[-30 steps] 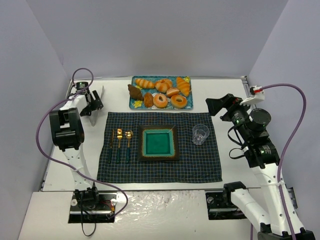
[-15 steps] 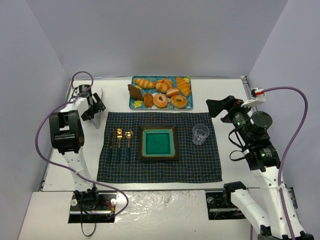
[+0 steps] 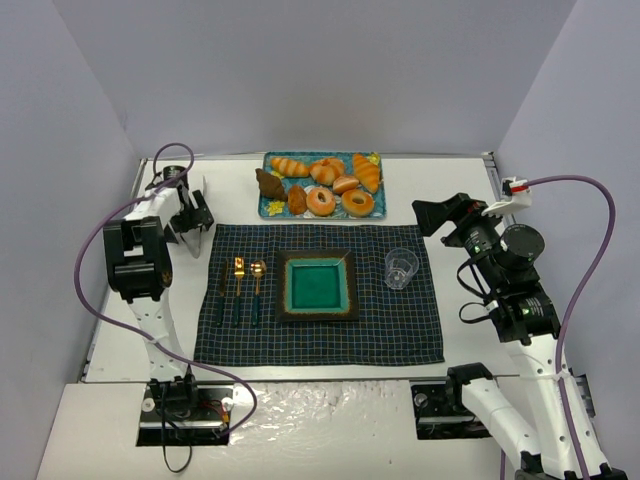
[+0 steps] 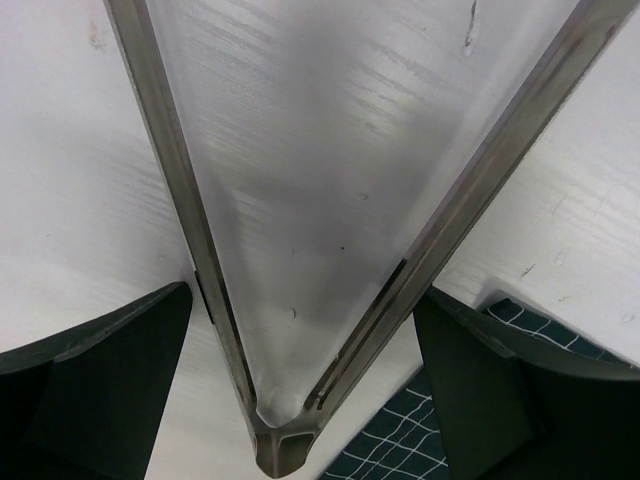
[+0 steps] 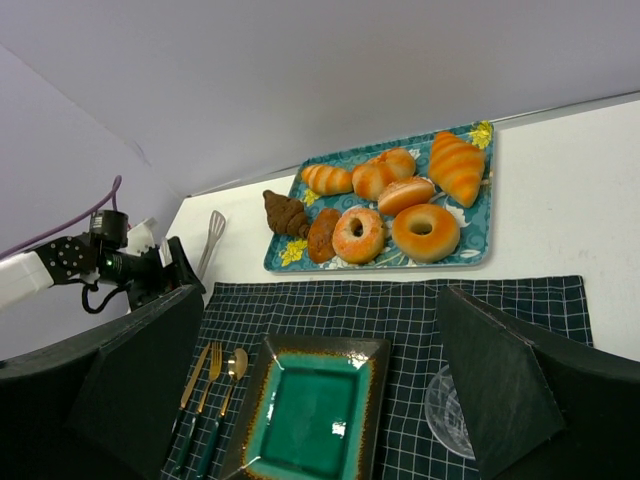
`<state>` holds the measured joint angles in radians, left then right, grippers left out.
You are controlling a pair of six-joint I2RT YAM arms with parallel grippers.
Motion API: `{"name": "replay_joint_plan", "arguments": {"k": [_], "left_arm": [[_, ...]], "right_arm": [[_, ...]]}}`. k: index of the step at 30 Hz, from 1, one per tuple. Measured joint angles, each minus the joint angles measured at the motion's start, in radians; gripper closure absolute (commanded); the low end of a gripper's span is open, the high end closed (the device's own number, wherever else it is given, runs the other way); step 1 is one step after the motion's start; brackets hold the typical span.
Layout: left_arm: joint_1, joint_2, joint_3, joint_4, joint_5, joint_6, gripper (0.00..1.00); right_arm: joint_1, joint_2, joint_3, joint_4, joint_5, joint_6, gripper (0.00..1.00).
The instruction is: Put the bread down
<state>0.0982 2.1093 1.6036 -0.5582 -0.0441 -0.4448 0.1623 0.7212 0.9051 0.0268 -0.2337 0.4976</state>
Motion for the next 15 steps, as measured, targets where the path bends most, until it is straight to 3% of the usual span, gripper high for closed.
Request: {"name": "replay_joint_plan", "arguments": {"k": [15], "left_arm": [[0.007, 0.038, 0.073, -0.059, -0.013, 0.075, 0.10]], "right_arm": [[0.000, 0.000, -0.002, 0.000, 0.000, -0.001, 0.00]]}}
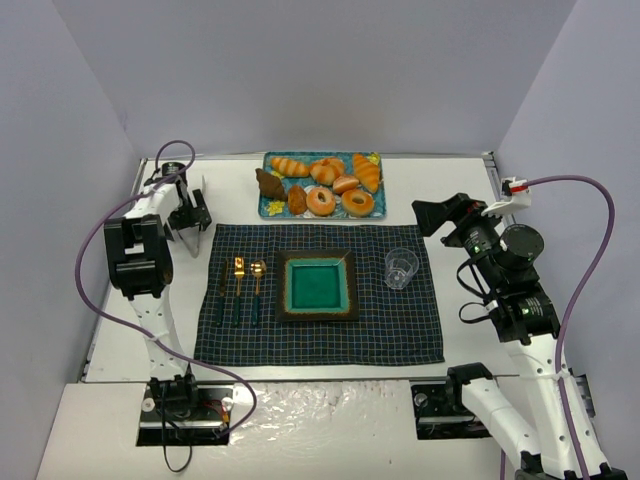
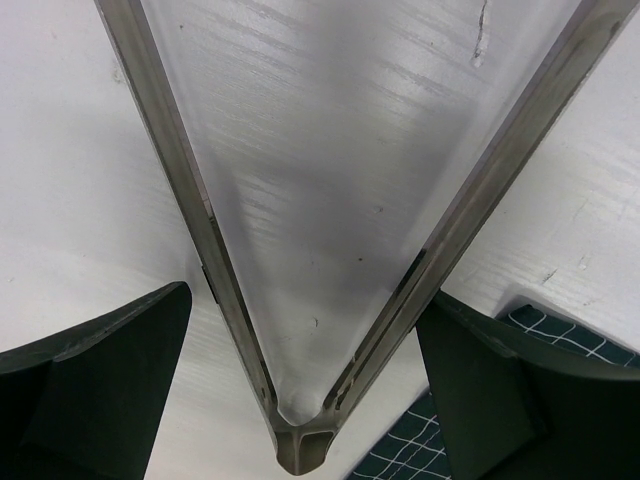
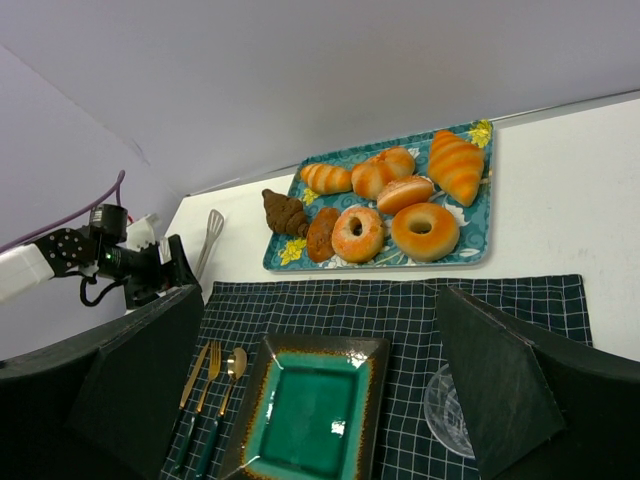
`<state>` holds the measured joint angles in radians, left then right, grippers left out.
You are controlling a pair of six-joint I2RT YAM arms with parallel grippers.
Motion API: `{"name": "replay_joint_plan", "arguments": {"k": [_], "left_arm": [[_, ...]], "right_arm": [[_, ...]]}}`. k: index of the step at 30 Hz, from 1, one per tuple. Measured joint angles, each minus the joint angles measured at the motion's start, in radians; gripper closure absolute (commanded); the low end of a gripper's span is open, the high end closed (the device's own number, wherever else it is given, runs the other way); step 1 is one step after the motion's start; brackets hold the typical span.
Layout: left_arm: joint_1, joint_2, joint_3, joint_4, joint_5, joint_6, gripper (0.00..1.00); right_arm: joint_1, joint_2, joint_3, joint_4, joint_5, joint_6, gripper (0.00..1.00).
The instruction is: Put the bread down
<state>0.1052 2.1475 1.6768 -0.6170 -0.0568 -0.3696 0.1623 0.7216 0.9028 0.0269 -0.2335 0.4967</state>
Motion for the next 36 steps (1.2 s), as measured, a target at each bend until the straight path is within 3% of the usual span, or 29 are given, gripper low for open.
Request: {"name": "replay_joint_plan", "arguments": {"k": [24, 36], "left_arm": [[0.021, 0.003, -0.012, 0.044, 0.057, -0.009, 0.15], [0.021, 0.001, -0.023, 0.076, 0.056, -0.011, 0.34]], "right_arm": [[0.000, 0.001, -0.012, 0.001, 0.000, 0.000, 0.00], [0.000, 0.001, -0.020, 0.001, 0.000, 0.001, 0.00]]}}
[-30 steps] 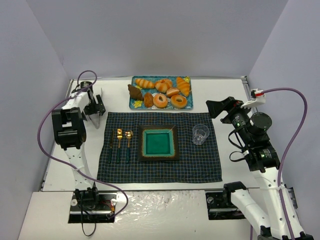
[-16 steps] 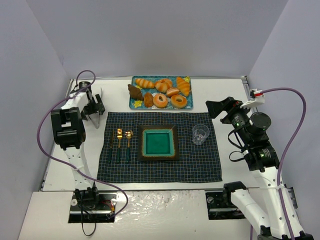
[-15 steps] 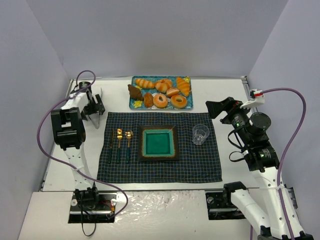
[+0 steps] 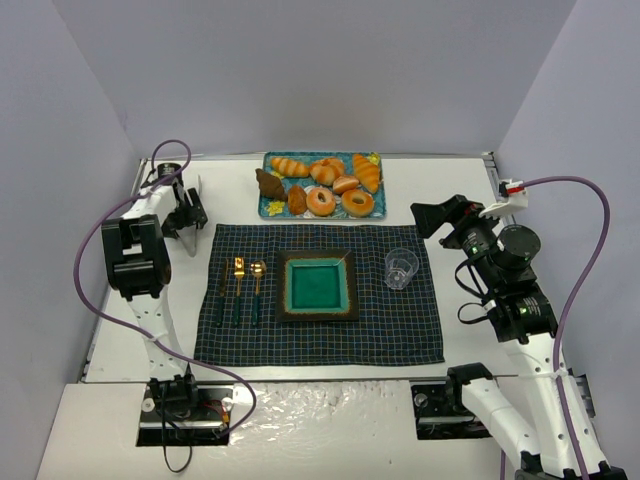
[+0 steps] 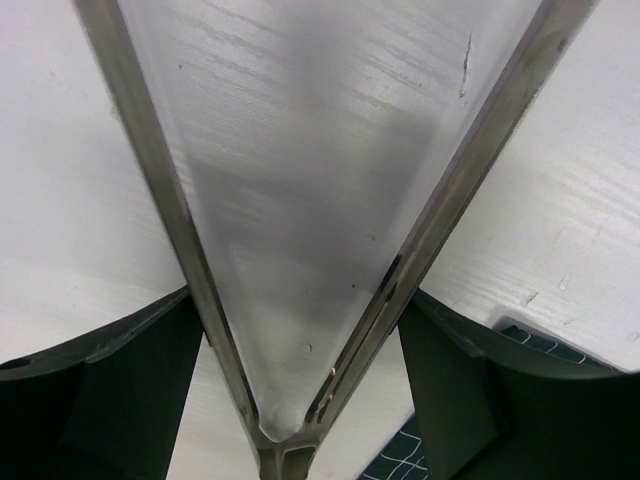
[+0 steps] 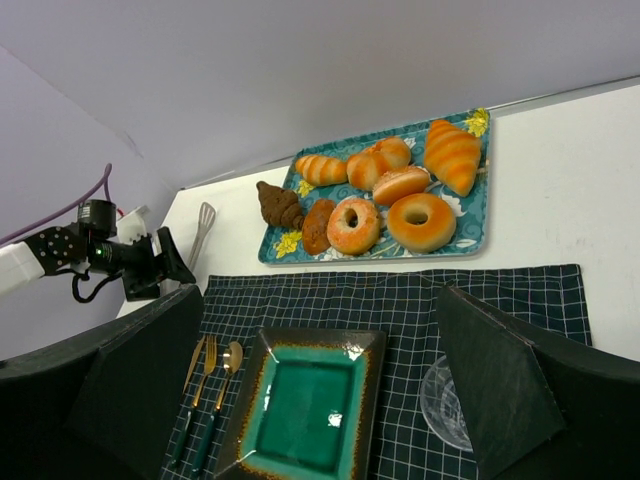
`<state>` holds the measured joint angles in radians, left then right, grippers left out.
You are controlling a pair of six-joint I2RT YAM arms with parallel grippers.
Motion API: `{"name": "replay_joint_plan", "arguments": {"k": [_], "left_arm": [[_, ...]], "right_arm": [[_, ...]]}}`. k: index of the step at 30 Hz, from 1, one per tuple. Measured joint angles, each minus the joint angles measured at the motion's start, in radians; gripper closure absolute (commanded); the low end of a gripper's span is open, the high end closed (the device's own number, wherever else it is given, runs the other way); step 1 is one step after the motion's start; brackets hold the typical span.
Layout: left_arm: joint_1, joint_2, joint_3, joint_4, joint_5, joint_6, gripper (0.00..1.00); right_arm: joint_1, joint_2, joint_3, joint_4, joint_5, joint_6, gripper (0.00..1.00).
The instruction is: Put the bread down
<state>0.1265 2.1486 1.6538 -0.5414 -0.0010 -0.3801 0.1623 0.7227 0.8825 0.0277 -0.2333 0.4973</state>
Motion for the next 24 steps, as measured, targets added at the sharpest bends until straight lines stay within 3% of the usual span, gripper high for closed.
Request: {"name": "replay_joint_plan", "arguments": {"k": [10, 24], "left_arm": [[-0.004, -0.030, -0.052, 0.048, -0.007, -0.003, 0.41], [-0.049, -0.151, -0.109, -0.009, -0.030, -0.011, 0.41]], "right_arm": [[0.000, 0.000, -0.020, 0.015, 0.000, 0.004, 0.00], [0.000, -0.022, -0.033, 0.018, -0.001, 0.018, 0.00]]}}
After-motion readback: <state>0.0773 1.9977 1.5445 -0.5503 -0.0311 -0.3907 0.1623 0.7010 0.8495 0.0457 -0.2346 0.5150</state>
